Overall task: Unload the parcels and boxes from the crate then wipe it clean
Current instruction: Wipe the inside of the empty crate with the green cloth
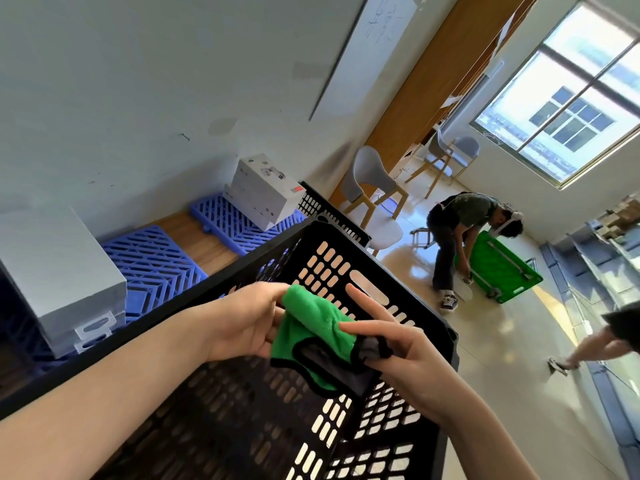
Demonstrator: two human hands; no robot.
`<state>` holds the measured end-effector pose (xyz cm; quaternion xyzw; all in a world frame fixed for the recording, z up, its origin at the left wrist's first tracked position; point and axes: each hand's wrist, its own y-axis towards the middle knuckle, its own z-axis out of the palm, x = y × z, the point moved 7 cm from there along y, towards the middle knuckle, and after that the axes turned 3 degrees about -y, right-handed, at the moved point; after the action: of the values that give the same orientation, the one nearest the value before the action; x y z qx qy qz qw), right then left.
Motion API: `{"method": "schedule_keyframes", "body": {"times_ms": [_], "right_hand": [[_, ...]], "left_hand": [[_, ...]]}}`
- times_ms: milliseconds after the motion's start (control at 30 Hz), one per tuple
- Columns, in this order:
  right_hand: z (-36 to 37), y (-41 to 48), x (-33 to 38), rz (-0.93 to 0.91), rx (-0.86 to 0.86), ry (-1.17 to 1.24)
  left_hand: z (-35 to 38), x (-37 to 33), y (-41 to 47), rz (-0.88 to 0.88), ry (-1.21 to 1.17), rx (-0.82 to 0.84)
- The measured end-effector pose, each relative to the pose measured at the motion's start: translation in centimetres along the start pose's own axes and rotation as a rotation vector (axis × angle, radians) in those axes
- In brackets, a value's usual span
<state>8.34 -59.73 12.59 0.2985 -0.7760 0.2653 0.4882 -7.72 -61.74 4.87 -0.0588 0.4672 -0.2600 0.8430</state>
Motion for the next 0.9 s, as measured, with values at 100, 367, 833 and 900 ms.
{"method": "schedule_keyframes", "body": {"times_ms": [100,367,833,900], "right_hand": [[0.0,0.0,0.4,0.007,0.057,-0.172],[1.0,0.3,0.5,0.122,0.212,0.022],[-1.2,2.5,-0.5,-0.084,-0.38,-0.675],[-2.1,3.6,-1.0,-0.118,-0.381,-0.926]], "left_hand": [[-0.1,-0.2,-0.1,-0.023,-0.023,0.0],[-0.7,-0.5,-0.5,0.133,0.134,-0.07],[-1.1,-3.9,-2.1,0.642,0.825,-0.499],[0.1,-4.8,-3.3,0.847,1.227,-0.542]]}}
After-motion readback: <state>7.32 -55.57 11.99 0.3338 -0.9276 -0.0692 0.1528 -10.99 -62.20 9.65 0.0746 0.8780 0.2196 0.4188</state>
